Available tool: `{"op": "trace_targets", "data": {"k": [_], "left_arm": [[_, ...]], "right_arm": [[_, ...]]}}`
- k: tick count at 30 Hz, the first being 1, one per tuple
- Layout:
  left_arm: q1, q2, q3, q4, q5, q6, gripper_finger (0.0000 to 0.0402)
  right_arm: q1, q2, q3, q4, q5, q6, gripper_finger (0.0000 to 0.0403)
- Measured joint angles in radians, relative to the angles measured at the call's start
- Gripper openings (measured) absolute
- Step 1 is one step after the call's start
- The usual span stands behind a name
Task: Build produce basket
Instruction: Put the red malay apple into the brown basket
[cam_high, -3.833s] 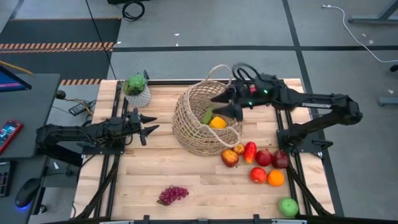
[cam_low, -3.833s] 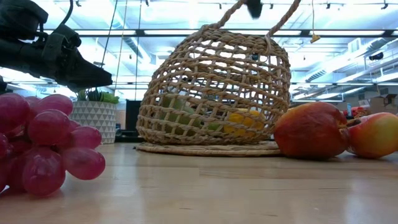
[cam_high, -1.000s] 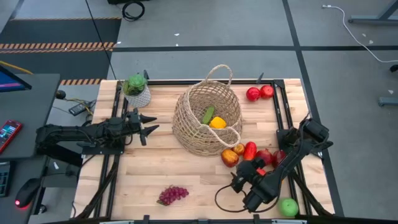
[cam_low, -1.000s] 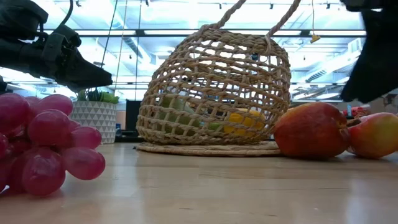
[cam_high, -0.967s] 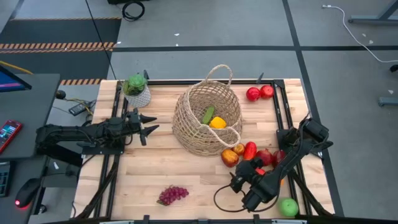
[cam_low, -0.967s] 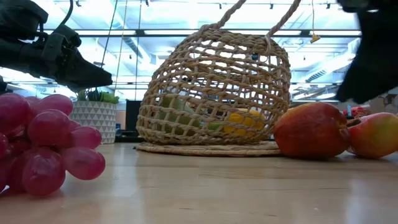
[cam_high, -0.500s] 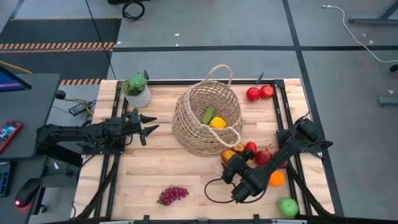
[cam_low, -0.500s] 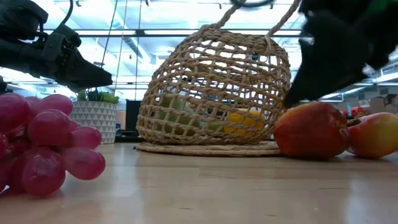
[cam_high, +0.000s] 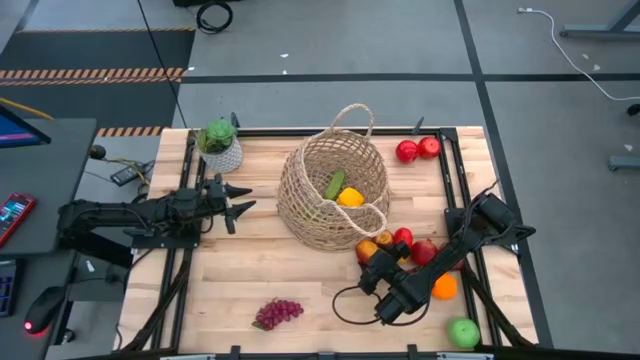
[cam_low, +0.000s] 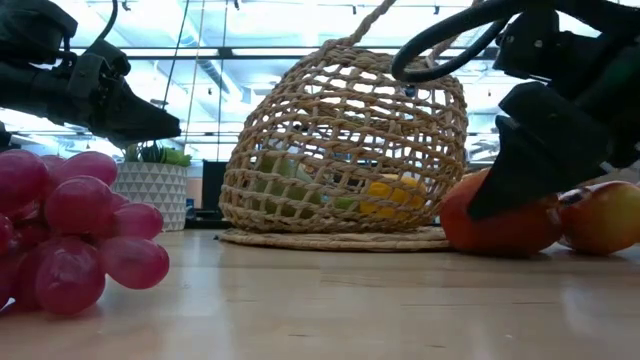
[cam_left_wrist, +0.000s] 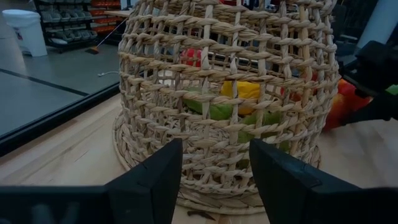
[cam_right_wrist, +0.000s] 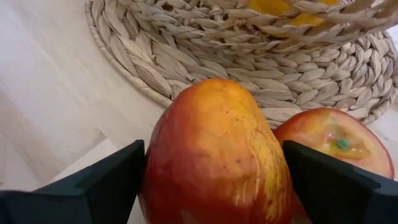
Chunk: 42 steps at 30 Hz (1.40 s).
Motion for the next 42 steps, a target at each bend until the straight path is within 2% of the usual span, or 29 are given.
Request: {"op": "trace_targets", "data": {"k": [12,16,20,32,37,42], "left_arm": [[0.0,0.0,0.0,0.001,0.0,0.0,0.0194],[0.0,0.0,0.0,0.001,0.0,0.0,0.0197],[0.0,0.0,0.0,0.001,0.0,0.0,0.0193],[0.0,0.0,0.0,0.001,0.0,0.0,0.0196],[0.0,0.0,0.0,0.002,0.0,0.0,0.0194],[0.0,0.0,0.0,0.001,0.0,0.0,0.0197]], "right_arm": [[-0.001,-0.092,-0.004,0.029,-0.063,-0.062,0.0359],[-0.002,-0.129,-0.004,0.124,-0.066,-0.142,0.036],[-0.001,-0.171,-0.004,0.324,-0.064,-0.306,0.036],[-0.003,-0.307,-0.003,1.018,-0.052,-0.96,0.036],[0.008,-0.376,-0.002,1.184,-0.056,-1.142,0.036],[0.013,-0.44,-0.002,1.261,-0.039,-1.317,0.036]]}}
